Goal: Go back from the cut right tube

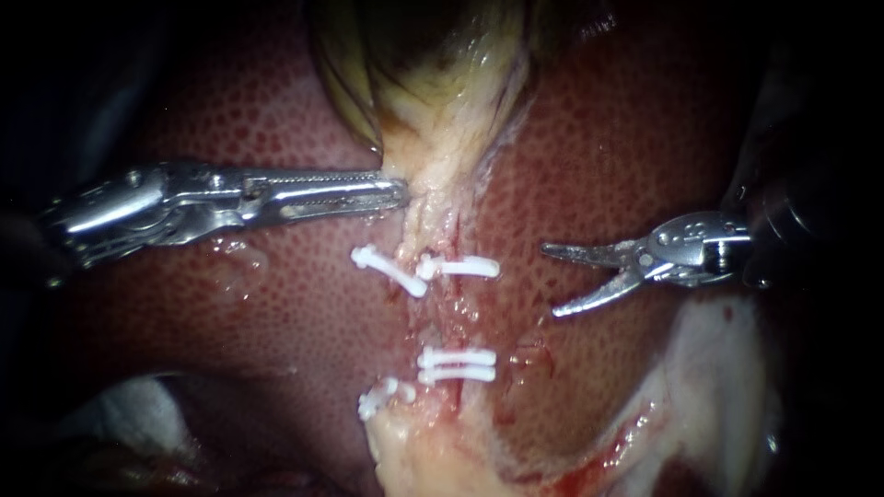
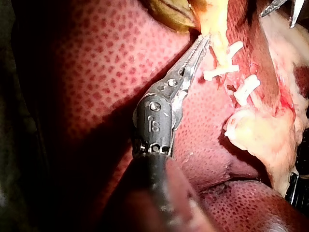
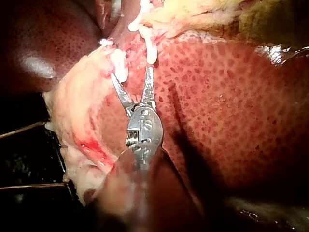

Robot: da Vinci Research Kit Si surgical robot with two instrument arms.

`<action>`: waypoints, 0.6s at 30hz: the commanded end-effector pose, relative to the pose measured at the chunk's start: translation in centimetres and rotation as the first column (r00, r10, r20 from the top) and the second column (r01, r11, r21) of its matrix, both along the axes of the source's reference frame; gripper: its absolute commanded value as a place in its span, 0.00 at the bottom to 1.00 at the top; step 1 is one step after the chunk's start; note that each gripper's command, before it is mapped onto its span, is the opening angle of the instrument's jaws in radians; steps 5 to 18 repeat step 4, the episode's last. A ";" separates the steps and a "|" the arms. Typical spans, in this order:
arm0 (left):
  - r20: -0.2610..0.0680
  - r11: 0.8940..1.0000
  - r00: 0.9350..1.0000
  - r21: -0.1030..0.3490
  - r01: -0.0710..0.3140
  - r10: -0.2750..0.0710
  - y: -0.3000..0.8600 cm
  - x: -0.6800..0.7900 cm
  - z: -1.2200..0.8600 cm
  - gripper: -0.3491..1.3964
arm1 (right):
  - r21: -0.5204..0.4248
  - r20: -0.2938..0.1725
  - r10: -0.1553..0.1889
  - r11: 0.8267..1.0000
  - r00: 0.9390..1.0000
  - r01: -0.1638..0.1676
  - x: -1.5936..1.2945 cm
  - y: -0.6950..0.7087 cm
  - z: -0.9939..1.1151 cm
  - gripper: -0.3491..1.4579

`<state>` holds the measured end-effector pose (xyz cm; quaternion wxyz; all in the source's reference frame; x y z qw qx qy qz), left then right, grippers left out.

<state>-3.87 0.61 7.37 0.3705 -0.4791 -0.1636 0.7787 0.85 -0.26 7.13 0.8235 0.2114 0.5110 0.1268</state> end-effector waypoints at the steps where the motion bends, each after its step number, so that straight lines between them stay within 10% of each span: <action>1: -0.001 1.000 1.000 0.000 0.000 0.000 0.00 0.00 0.00 0.00 | 0.000 0.000 0.001 1.000 1.000 -0.001 0.00 0.00 0.00 0.99; 18: 0.000 1.000 1.000 0.000 0.000 0.000 0.00 0.00 -0.01 0.00 | 0.001 -0.001 -0.001 1.000 1.000 0.001 0.00 0.00 0.00 0.99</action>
